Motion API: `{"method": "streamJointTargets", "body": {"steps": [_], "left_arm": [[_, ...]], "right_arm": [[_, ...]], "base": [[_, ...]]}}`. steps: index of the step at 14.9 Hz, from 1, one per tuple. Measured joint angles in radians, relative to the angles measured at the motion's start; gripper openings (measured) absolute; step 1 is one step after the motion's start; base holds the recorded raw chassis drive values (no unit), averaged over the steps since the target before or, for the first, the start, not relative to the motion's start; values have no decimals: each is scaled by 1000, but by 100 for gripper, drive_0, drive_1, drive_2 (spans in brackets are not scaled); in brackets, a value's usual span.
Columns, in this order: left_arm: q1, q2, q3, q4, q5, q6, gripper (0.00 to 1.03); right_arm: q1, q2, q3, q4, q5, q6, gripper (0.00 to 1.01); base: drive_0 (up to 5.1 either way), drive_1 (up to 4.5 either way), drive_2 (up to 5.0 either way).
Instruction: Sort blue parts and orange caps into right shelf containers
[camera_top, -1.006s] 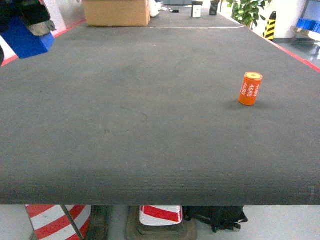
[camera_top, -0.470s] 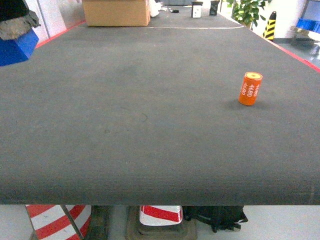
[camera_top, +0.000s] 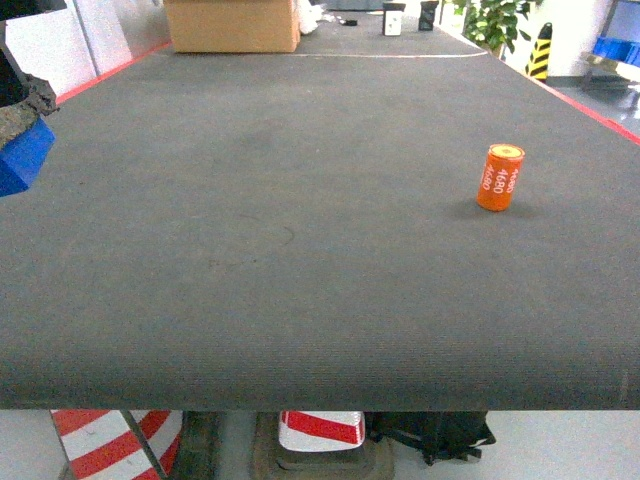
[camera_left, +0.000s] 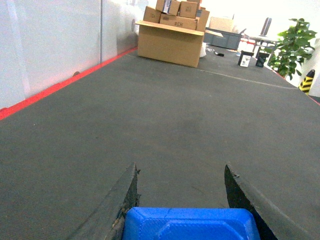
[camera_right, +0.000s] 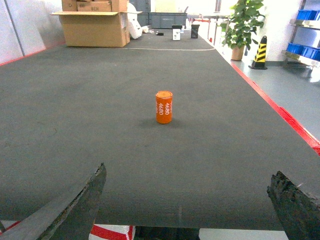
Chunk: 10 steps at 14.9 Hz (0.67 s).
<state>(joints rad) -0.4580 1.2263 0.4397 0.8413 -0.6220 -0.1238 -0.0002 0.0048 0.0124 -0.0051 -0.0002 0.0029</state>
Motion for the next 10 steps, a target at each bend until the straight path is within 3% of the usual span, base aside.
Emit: {"method": "streamJointTargets", "body": {"steps": [6, 10], "left_arm": [[-97, -56, -45, 22, -90, 5, 41], [-117, -75, -76, 55, -138, 26, 41]], "right_arm": [[0, 0, 0, 0, 0, 0, 98], [0, 0, 0, 0, 0, 0, 98]], "base": [[0, 0, 0], [0, 0, 0]]}}
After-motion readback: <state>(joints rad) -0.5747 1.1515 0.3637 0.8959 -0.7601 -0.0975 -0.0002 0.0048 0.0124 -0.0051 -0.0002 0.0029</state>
